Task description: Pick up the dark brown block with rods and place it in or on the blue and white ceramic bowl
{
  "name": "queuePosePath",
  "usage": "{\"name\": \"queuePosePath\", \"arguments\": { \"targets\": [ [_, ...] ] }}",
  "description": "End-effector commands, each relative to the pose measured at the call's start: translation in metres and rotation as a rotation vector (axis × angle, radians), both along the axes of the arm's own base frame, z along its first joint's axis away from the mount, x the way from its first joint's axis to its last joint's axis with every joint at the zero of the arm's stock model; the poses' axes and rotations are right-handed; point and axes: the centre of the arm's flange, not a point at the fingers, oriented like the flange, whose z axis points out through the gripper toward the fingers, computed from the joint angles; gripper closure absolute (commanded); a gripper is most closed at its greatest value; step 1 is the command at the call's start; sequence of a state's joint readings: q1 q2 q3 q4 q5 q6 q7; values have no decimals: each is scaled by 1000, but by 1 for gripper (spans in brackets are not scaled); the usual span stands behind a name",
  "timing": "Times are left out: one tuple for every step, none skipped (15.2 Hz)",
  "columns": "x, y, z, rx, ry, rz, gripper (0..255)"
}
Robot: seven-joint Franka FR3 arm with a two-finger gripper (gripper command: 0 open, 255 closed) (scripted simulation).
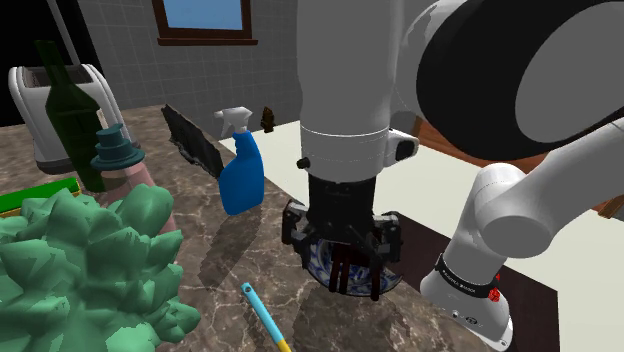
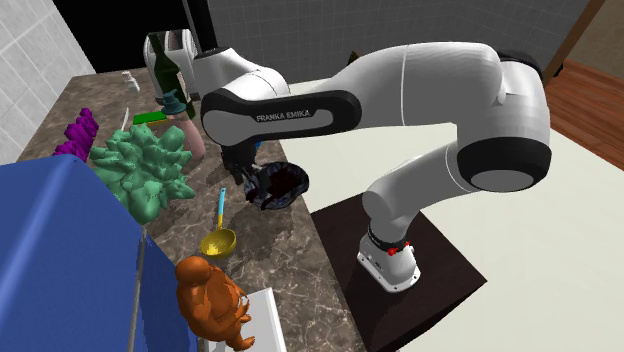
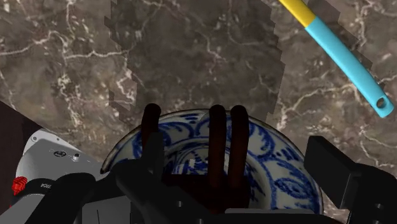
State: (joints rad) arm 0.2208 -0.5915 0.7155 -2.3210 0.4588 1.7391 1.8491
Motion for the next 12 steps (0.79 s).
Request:
{"name": "queuePosePath", "arguments": {
  "targets": [
    [2, 0, 13, 0, 0, 0, 0],
    [3, 0, 26, 0, 0, 0, 0],
    [5, 0, 39, 0, 0, 0, 0],
    [6, 0, 50, 0, 0, 0, 0],
    [6, 0, 50, 0, 0, 0, 0],
    [6, 0, 50, 0, 0, 0, 0],
    [6, 0, 50, 0, 0, 0, 0],
    [6, 0, 50, 0, 0, 0, 0],
    [6, 0, 50, 0, 0, 0, 0],
    [6, 0, 50, 0, 0, 0, 0],
    [6, 0, 50, 0, 0, 0, 0],
    [6, 0, 50, 0, 0, 0, 0]
  ]
}}
